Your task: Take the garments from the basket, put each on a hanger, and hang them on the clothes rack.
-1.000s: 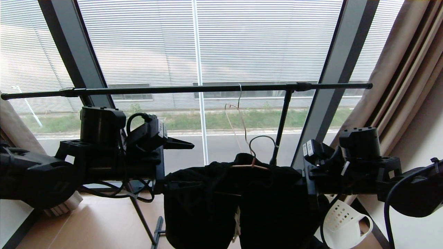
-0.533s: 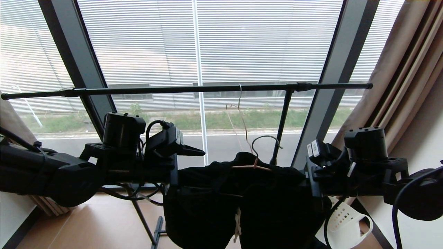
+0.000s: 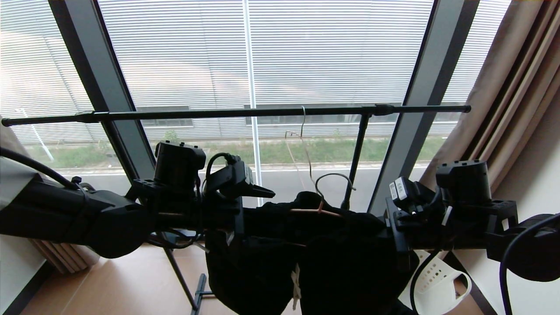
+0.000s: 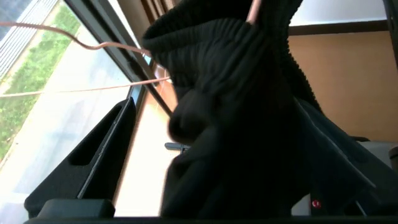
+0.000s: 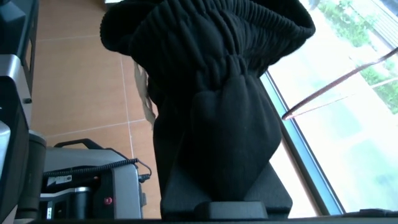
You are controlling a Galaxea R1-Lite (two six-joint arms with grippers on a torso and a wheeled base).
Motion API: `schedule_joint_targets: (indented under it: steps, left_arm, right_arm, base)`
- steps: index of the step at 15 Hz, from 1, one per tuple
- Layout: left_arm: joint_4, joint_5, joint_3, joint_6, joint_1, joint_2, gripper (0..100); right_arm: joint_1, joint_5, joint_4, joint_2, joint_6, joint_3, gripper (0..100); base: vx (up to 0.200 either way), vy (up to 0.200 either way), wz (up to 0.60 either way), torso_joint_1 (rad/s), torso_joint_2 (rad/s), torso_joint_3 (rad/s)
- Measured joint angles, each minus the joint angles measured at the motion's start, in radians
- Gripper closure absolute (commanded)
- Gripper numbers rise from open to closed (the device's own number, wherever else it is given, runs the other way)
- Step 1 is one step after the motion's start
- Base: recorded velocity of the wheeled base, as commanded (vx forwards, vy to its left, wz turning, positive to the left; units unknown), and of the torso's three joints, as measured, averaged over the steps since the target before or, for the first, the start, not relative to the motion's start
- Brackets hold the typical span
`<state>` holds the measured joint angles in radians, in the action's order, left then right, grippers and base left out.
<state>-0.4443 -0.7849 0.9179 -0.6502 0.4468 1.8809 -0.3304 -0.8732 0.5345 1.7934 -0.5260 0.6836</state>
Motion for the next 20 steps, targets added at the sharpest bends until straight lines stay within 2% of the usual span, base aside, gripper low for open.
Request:
schedule_joint_targets:
  steps: [2, 3, 16, 17, 20]
  left_arm:
    - [0.0, 0.003, -0.003, 0.0, 0.003, 0.009, 0]
    - [0.0, 0.003, -0.004, 0.0, 0.003, 0.012, 100]
    - [-0.009, -0.005, -0.051, -0.003, -0.013, -0.01, 100]
    - [-0.008, -0.006, -0.052, -0.003, -0.016, -0.012, 100]
    - [-0.007, -0.006, -0.053, -0.004, -0.034, -0.017, 100]
  right_arm:
    - [-0.001, -0.011, 0.0, 0.0, 0.0, 0.001, 100]
    - [-0.002, -0.016, 0.0, -0.001, 0.0, 0.001, 100]
    - [0.002, -0.007, 0.0, 0.013, 0.037, 0.03, 100]
    - [0.004, -0.008, 0.0, 0.013, 0.038, 0.028, 0]
    - [0.037, -0.023, 0.002, 0.012, 0.018, 0.024, 0]
  base:
    - [0.0, 0.0, 0.0, 0.0, 0.0, 0.0]
    - [0.0, 0.0, 0.0, 0.0, 0.0, 0.0]
    - [0.0, 0.0, 0.0, 0.0, 0.0, 0.0]
    - [0.0, 0.0, 0.0, 0.0, 0.0, 0.0]
    - [0.0, 0.0, 0.0, 0.0, 0.0, 0.0]
